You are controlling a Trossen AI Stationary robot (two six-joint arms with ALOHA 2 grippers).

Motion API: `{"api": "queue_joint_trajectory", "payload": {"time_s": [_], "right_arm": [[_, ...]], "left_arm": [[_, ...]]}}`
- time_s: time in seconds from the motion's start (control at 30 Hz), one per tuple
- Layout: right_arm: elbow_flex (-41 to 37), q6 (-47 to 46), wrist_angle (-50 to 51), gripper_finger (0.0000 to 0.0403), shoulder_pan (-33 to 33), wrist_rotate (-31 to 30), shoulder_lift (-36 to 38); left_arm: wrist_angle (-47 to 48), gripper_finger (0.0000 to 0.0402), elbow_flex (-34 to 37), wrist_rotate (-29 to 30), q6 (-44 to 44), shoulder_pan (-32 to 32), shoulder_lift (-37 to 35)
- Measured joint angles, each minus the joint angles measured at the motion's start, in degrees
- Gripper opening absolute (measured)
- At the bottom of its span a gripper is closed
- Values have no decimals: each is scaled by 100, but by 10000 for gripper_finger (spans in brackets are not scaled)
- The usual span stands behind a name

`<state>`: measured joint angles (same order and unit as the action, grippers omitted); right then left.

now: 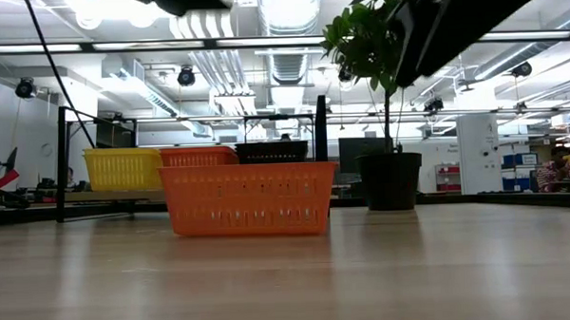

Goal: Stack baskets on shelf by color
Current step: Stack the orange basket on the orange basket on the shelf

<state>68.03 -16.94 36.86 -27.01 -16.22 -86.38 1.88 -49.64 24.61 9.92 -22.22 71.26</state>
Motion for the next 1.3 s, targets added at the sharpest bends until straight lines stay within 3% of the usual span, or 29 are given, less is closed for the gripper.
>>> {"api": "queue_joint_trajectory", "payload": {"time_s": [0.17, 0.3, 0.47, 0.6, 0.77, 1.03, 1.13, 1.3], "right_arm": [[-982, 45, -1490, 178, -200, -37, 798], [-1670, 340, -2603, 178, -216, -36, 1266], [-2199, 485, -3387, 178, -212, -44, 1597], [-2358, 433, -3541, 178, -213, -36, 1643], [-2361, 349, -3545, 178, -227, -33, 1577], [-2361, 362, -3545, 178, -238, -32, 1573], [-2361, 364, -3543, 178, -238, -32, 1573], [-2361, 364, -3542, 178, -238, -32, 1573]], "left_arm": [[2148, 1, -386, -996, 132, 132, 566], [2871, 23, -665, -1687, 433, 197, 988], [3074, 82, -876, -1697, 1481, 200, 1329], [3168, 130, -938, -1178, 2331, 236, 1651], [3238, 154, -919, -1070, 3250, 307, 1974], [3220, 145, -910, -1061, 3545, 464, 2290], [3214, 116, -906, -1066, 3804, 451, 2321], [3212, 36, -946, -1076, 3894, 448, 2321]]}}
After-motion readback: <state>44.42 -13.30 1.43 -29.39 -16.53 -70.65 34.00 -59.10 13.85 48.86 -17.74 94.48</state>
